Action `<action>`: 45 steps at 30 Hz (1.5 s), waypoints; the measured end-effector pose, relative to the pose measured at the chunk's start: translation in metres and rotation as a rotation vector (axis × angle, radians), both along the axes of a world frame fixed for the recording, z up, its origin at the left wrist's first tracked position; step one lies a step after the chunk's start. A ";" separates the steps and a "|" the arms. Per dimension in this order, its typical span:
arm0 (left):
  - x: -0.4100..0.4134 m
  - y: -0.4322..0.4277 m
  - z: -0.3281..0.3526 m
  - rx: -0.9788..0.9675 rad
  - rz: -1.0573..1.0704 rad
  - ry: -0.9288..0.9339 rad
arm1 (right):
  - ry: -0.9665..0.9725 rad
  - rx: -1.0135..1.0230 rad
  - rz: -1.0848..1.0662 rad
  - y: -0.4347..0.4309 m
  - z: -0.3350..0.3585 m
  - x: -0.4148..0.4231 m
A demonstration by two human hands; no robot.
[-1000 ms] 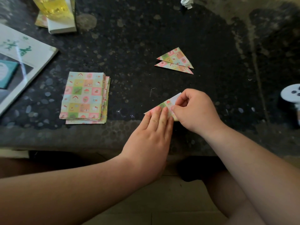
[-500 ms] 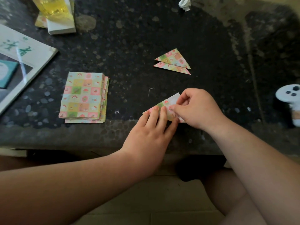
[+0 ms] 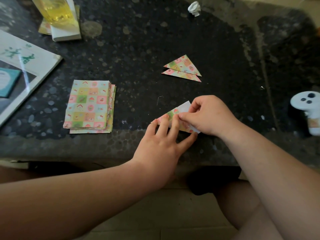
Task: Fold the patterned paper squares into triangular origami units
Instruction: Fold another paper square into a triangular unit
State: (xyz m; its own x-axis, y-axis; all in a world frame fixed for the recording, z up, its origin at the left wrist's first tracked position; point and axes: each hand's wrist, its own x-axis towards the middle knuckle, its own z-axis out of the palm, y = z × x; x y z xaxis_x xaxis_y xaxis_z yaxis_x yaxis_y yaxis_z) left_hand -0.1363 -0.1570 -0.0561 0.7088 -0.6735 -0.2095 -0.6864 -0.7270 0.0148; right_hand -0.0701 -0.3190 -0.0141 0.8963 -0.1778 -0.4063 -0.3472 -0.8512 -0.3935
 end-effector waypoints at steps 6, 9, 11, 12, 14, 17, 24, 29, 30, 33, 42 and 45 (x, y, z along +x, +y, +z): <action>0.001 0.009 -0.001 -0.039 0.033 0.034 | 0.014 0.000 -0.020 0.000 0.000 0.002; 0.004 0.015 0.002 -0.047 0.024 0.045 | 0.014 0.000 -0.008 0.000 0.001 0.002; 0.005 0.018 0.004 -0.037 0.016 0.050 | 0.021 -0.002 0.003 0.000 0.001 0.002; 0.005 0.018 0.004 -0.022 0.010 0.061 | 0.024 -0.002 0.007 0.000 0.002 0.002; 0.004 0.015 0.006 0.015 -0.005 0.084 | 0.032 0.012 0.011 -0.001 0.003 0.003; 0.002 0.008 0.008 0.056 -0.015 0.093 | 0.083 0.104 0.001 0.000 0.008 0.004; 0.002 0.007 0.007 0.083 -0.037 0.101 | 0.175 0.233 -0.036 0.005 0.009 0.002; -0.001 0.015 0.009 0.066 -0.008 0.099 | 0.240 0.350 -0.134 0.001 0.010 -0.003; -0.001 0.019 0.011 0.070 0.003 0.116 | 0.240 0.349 -0.138 0.000 0.010 -0.003; -0.004 0.030 0.017 0.082 0.038 0.152 | 0.242 0.335 -0.137 0.002 0.011 -0.005; -0.004 0.039 0.022 0.016 0.124 0.151 | 0.262 0.293 -0.075 0.010 0.017 -0.006; 0.000 0.036 0.018 0.015 0.111 0.104 | 0.284 0.290 -0.016 0.018 0.015 -0.009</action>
